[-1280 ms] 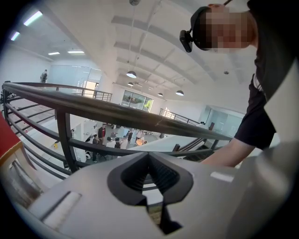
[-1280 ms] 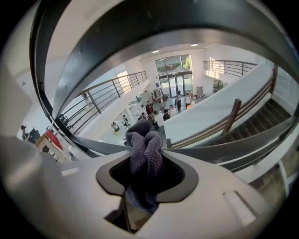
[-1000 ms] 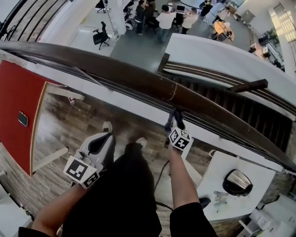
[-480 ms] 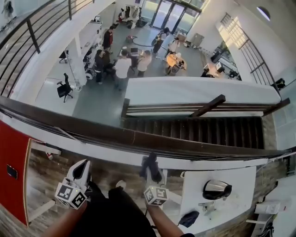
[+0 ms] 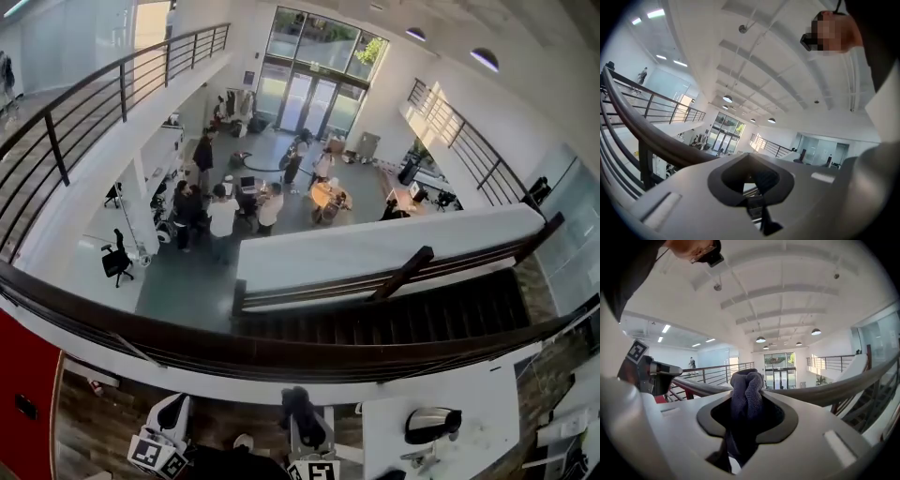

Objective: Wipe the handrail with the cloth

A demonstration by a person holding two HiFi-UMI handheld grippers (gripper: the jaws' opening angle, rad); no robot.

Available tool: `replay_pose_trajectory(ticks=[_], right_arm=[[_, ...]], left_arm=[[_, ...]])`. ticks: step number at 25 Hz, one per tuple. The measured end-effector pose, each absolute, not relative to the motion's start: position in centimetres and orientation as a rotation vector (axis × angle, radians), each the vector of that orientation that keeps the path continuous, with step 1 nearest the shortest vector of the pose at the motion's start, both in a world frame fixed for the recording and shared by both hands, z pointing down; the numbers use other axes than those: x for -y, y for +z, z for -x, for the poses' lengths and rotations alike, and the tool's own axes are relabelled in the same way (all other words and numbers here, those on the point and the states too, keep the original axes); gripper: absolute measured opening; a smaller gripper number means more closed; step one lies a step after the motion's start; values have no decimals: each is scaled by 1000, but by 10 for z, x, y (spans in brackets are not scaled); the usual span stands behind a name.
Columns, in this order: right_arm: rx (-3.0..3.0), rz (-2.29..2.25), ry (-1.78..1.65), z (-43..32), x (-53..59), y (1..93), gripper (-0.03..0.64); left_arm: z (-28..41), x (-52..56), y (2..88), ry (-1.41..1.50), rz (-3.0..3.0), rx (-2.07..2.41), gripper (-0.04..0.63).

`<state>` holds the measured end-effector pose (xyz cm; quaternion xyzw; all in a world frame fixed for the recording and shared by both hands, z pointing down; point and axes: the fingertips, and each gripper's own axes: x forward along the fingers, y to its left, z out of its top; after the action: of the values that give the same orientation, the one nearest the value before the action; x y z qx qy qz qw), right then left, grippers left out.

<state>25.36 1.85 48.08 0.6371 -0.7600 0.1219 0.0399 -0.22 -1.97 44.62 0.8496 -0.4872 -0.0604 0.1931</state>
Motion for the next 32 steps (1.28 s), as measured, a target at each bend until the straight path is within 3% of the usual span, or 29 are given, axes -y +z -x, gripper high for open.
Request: replay_pose_trajectory(ticks=[18, 32], right_arm=[[2418, -1910, 229, -254, -28, 453, 110], [2493, -1863, 82, -251, -32, 429, 110]], left_arm=[[-59, -2, 434, -38, -2649, 1326, -2], [-47, -10, 439, -38, -2583, 1439, -2]])
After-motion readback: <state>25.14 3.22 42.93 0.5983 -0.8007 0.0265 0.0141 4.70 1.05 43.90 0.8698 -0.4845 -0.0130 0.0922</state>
